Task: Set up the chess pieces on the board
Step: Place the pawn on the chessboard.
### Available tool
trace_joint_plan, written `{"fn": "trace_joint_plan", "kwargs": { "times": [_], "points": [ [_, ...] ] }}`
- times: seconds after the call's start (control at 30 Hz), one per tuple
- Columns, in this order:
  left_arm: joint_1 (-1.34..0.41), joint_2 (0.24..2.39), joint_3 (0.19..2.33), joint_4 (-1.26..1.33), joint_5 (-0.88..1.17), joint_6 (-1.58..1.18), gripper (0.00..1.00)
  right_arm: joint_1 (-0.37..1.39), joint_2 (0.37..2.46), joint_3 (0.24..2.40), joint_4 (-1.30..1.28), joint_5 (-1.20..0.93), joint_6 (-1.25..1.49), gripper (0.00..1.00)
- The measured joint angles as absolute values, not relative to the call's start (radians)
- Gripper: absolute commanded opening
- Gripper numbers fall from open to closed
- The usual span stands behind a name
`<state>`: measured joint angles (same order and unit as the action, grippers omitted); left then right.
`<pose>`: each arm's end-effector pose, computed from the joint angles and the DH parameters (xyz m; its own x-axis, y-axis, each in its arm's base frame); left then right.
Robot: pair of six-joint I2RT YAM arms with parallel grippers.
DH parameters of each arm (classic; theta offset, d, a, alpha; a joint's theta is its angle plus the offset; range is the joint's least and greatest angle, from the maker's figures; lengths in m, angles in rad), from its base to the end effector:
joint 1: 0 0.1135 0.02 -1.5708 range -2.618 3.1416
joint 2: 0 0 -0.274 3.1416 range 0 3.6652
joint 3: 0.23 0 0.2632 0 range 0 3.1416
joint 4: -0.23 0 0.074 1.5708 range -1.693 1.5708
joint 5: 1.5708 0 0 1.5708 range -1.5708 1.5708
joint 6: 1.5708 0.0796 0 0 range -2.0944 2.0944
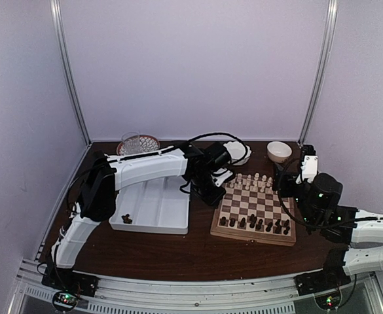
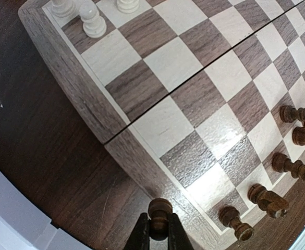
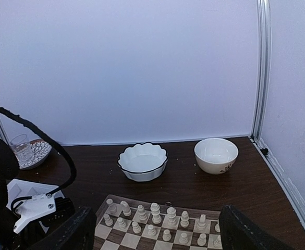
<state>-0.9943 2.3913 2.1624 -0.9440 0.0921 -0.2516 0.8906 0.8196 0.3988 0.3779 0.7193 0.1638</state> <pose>0.2899 -0.4592 0.1593 -0.6993 0.6209 -0.3542 0.7023 0.6892 -0.1786 0.1824 0.1421 0.2581 -0.0545 0.1277 -0.9903 -0.1642 0.9771 0.1350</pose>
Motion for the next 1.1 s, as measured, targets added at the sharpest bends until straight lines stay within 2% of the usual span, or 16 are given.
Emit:
{"fn": "trace_joint_plan", "kwargs": {
  "times": [0.37,0.47,0.57,0.67,0.87,1.1],
  "points": [
    [-0.996,2.418,2.186,-0.936,0.11,-0.252,0.07,0.891,0.826,0.399,0.378,0.704,0.162,0.85],
    [-0.997,2.426,2.189,-0.929,0.125,-0.252,0.14,0.891,0.829,0.399,0.378,0.695,0.162,0.85],
    [-0.997,2.439,2.195,-0.921,0.133,-0.252,0.3,0.89,0.836,0.399,0.378,0.686,0.161,0.85],
    [-0.997,2.445,2.199,-0.916,0.136,-0.248,0.38,0.891,0.842,0.399,0.378,0.68,0.161,0.85],
    [-0.997,2.447,2.2,-0.916,0.136,-0.251,0.44,0.89,0.851,0.399,0.378,0.672,0.16,0.85],
    [-0.997,2.398,2.181,-0.917,0.109,-0.246,0.45,0.89,0.861,0.408,0.361,0.632,0.158,0.84]
  ]
}}
